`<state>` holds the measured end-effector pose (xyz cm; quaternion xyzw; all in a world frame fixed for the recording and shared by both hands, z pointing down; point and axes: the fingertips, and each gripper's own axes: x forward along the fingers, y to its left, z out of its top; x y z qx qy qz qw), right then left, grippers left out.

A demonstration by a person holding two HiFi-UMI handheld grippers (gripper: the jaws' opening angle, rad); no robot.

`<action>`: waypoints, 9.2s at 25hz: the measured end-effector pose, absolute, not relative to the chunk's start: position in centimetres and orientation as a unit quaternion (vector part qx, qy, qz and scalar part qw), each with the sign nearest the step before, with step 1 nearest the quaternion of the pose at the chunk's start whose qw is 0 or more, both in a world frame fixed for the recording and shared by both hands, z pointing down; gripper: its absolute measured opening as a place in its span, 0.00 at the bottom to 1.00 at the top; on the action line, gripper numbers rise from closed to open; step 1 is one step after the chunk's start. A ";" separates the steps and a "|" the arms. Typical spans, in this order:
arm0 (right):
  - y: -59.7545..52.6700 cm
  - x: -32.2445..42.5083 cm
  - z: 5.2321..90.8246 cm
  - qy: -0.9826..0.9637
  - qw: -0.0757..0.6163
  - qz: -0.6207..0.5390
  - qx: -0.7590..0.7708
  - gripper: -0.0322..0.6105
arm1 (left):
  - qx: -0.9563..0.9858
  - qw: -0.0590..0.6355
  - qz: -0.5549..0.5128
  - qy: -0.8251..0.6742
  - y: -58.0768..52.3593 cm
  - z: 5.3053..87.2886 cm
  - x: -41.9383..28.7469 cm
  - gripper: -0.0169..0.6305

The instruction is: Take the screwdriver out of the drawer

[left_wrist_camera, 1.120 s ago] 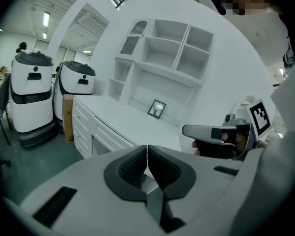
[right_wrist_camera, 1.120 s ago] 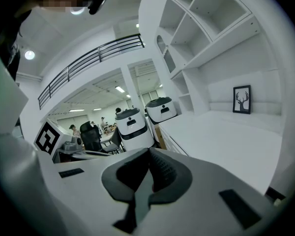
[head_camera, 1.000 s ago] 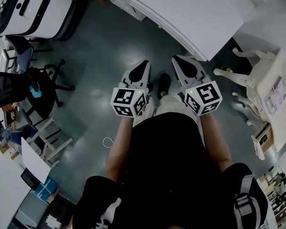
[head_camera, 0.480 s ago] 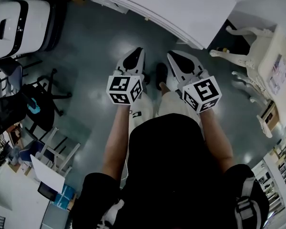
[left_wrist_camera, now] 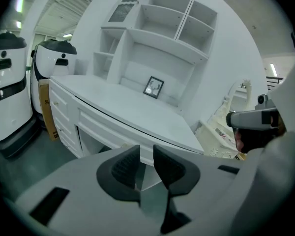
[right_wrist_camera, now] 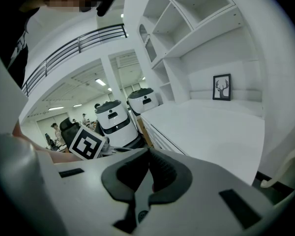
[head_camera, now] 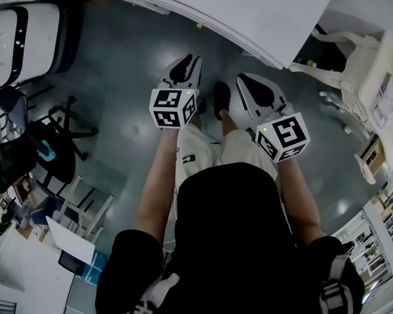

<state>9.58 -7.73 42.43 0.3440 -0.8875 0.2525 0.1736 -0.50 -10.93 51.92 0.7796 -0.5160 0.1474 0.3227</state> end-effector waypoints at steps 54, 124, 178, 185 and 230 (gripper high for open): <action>-10.0 12.4 48.3 -0.845 0.204 0.291 0.399 0.08 | 0.778 0.312 0.242 -0.488 -23.7 68.2 -0.4 0.16; -7.3 6.0 45.6 -0.877 0.241 0.264 0.320 0.08 | 0.736 0.351 0.299 -0.496 -6.4 67.8 -8.6 0.16; -8.2 -2.4 54.9 -0.887 0.366 0.245 0.141 0.12 | 0.680 0.331 0.117 -0.644 -0.8 48.2 -9.9 0.07; -9.3 -4.5 59.5 -0.877 0.395 0.249 0.113 0.17 | 0.674 0.343 0.117 -0.644 -1.1 49.3 -10.2 0.07; -7.9 -7.4 71.5 -0.833 0.513 0.201 0.053 0.20 | 0.661 0.371 0.123 -0.640 0.5 51.2 -11.4 0.07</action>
